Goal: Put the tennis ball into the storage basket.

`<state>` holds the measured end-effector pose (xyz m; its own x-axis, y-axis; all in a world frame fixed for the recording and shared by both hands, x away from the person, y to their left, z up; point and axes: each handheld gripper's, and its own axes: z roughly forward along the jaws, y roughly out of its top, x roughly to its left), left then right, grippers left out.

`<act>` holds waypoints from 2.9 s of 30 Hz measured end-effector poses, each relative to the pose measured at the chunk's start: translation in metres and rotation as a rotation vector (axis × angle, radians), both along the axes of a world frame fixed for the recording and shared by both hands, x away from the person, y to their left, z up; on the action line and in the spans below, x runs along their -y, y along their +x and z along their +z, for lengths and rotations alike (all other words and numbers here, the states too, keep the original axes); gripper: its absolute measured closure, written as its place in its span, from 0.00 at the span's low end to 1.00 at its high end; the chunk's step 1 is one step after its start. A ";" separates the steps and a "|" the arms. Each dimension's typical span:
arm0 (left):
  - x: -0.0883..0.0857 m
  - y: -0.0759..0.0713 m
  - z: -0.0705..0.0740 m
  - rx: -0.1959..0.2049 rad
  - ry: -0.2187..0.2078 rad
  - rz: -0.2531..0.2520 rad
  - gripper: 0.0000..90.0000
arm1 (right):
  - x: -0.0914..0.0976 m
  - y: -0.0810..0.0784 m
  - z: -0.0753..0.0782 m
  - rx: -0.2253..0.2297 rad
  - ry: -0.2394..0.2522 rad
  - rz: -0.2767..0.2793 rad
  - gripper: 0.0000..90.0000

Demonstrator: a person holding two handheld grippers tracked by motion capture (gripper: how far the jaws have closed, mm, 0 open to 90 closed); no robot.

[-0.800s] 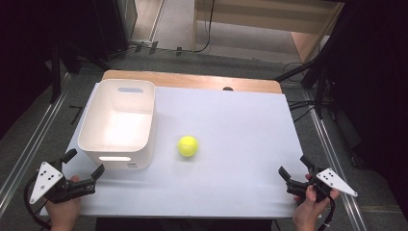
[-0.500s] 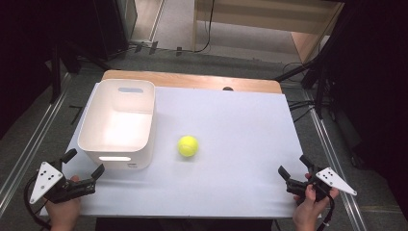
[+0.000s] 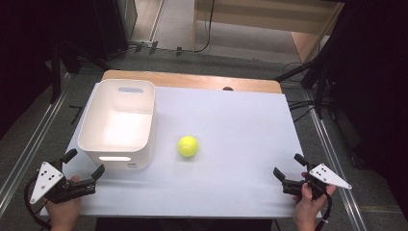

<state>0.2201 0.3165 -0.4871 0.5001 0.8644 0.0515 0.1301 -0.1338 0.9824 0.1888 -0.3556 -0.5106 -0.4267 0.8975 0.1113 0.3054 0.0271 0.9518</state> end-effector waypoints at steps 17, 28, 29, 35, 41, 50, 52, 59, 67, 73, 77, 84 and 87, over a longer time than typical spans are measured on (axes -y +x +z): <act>0.000 0.000 0.000 0.000 0.003 0.001 0.00 | -0.035 0.019 0.025 -0.024 -0.096 0.104 0.00; 0.000 -0.001 0.000 0.001 0.000 -0.003 0.00 | -0.056 0.035 0.039 -0.059 -0.123 0.152 0.00; 0.000 -0.001 0.000 -0.001 0.002 -0.001 0.00 | -0.056 0.035 0.039 -0.059 -0.123 0.152 0.00; 0.000 -0.001 0.000 0.001 0.002 -0.001 0.00 | -0.068 0.047 0.048 -0.078 -0.167 0.188 0.00; 0.000 -0.001 0.000 -0.001 0.001 -0.001 0.00 | -0.079 0.057 0.055 -0.076 -0.201 0.219 0.00; 0.000 -0.001 0.000 0.001 0.001 -0.003 0.00 | -0.101 0.074 0.059 -0.125 -0.253 0.304 0.00; 0.000 -0.001 0.000 0.002 0.001 -0.003 0.00 | -0.104 0.077 0.059 -0.129 -0.265 0.313 0.00; 0.000 -0.001 0.000 0.002 0.001 -0.003 0.00 | -0.121 0.087 0.062 -0.159 -0.300 0.354 0.00; 0.000 -0.001 0.000 0.001 0.001 -0.005 0.00 | -0.136 0.096 0.066 -0.191 -0.328 0.398 0.00; 0.000 -0.001 0.000 0.002 0.001 -0.005 0.00 | -0.149 0.103 0.070 -0.232 -0.353 0.419 0.00; 0.000 -0.001 0.000 0.000 0.001 -0.006 0.00 | -0.157 0.109 0.070 -0.266 -0.368 0.434 0.00; 0.000 -0.001 0.000 0.002 0.004 -0.007 0.00 | -0.167 0.115 0.070 -0.303 -0.392 0.451 0.00; 0.000 -0.001 0.000 0.001 0.004 -0.008 0.00 | -0.172 0.118 0.071 -0.315 -0.404 0.461 0.00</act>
<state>0.2195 0.3162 -0.4871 0.5066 0.8604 0.0558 0.1278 -0.1390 0.9820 0.3071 -0.1836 -0.4394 -0.7772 0.6291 -0.0124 0.4376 0.5546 0.7078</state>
